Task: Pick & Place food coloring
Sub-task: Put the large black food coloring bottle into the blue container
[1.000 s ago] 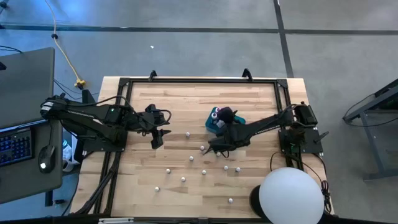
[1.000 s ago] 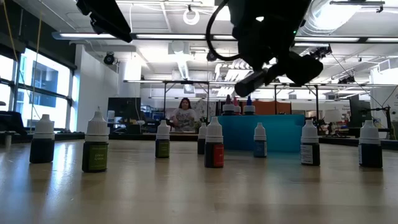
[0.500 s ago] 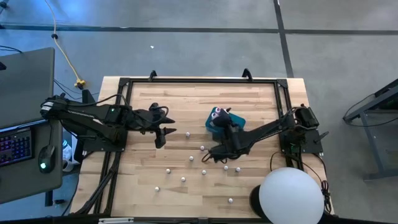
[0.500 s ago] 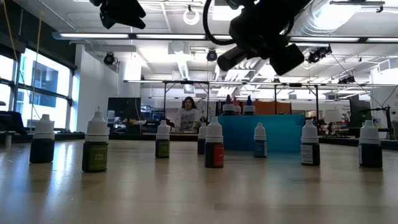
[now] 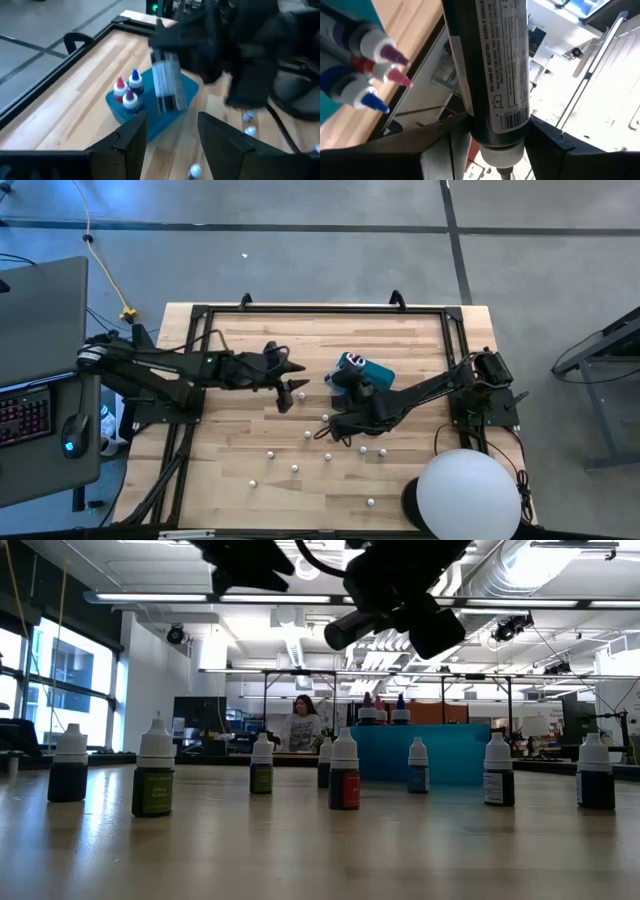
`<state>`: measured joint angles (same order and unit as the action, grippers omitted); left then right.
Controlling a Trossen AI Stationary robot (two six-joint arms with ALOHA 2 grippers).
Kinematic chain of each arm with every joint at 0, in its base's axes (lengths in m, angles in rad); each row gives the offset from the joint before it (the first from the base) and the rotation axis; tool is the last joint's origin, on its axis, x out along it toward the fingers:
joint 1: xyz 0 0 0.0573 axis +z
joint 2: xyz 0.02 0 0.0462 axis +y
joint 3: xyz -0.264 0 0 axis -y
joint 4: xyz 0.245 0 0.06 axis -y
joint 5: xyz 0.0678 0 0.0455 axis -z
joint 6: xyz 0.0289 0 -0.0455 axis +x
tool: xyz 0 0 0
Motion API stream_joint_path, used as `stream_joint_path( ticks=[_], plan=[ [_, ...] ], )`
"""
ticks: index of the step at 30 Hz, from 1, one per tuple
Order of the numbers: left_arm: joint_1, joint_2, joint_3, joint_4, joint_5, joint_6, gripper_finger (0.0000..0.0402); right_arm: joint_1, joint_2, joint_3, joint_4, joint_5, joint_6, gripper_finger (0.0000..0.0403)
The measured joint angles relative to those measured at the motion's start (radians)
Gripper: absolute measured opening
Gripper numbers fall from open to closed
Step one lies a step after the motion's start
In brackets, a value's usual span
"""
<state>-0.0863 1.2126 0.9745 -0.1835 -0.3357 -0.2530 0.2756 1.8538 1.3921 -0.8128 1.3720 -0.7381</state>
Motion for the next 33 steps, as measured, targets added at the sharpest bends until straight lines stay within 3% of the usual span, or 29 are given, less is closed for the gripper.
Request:
stream_joint_path(
  ticks=[9,16,25,33],
  plan=[
    [0.115,0.104,-0.003,0.095,0.199,0.049,0.0170,0.000,0.000,0.000,0.102,-0.081,-0.030,0.0154],
    [0.160,0.126,-0.001,0.143,0.416,0.064,0.0170,0.000,0.000,0.000,0.158,-0.117,-0.053,0.0148],
    [0.161,0.206,-0.002,0.148,0.435,-0.034,0.0170,0.000,0.002,-0.002,0.250,-0.173,-0.119,0.0155],
    [0.161,0.219,-0.003,0.178,0.498,-0.013,0.0170,0.001,0.002,-0.003,0.251,-0.192,-0.096,0.0150]
  ],
)
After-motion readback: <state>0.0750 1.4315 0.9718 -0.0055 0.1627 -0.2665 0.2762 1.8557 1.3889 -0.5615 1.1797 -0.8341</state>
